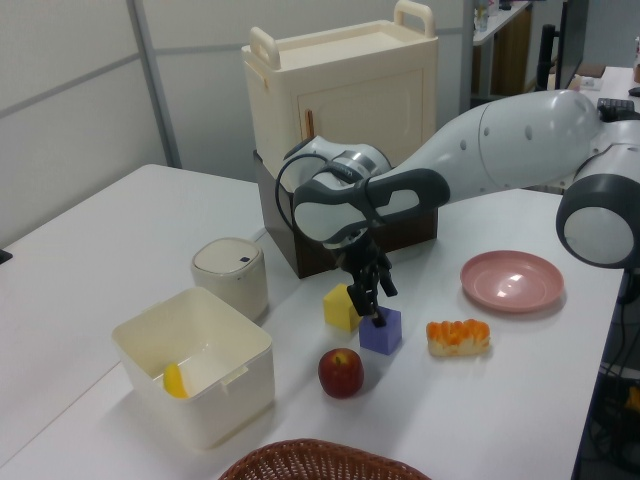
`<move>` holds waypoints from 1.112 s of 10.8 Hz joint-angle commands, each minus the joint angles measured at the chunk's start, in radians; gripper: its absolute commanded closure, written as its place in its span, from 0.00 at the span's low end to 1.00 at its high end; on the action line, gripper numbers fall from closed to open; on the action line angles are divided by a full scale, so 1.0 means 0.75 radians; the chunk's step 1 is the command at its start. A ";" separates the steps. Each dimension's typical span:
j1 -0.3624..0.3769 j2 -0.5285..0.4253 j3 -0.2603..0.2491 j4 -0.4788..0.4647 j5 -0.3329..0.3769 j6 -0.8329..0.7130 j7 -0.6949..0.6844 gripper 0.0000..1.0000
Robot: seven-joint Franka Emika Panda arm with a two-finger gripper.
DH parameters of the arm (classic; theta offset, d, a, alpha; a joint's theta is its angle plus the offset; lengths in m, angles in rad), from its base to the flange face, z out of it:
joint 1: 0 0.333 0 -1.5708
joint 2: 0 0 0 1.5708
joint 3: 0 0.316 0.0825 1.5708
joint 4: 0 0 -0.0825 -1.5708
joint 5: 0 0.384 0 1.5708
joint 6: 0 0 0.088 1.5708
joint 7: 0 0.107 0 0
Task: Put the purple cube on a plate
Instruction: 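Lift the purple cube and carry it over the pink plate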
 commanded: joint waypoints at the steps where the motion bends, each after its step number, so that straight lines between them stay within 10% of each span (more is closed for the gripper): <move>1: 0.018 0.015 0.001 -0.032 0.047 0.099 0.155 0.00; 3: 0.020 0.029 -0.001 -0.040 0.056 0.144 0.192 0.11; 7: 0.018 0.019 -0.001 -0.040 0.045 0.128 0.182 0.95; 12: -0.045 -0.079 -0.017 -0.034 -0.057 0.022 0.074 1.00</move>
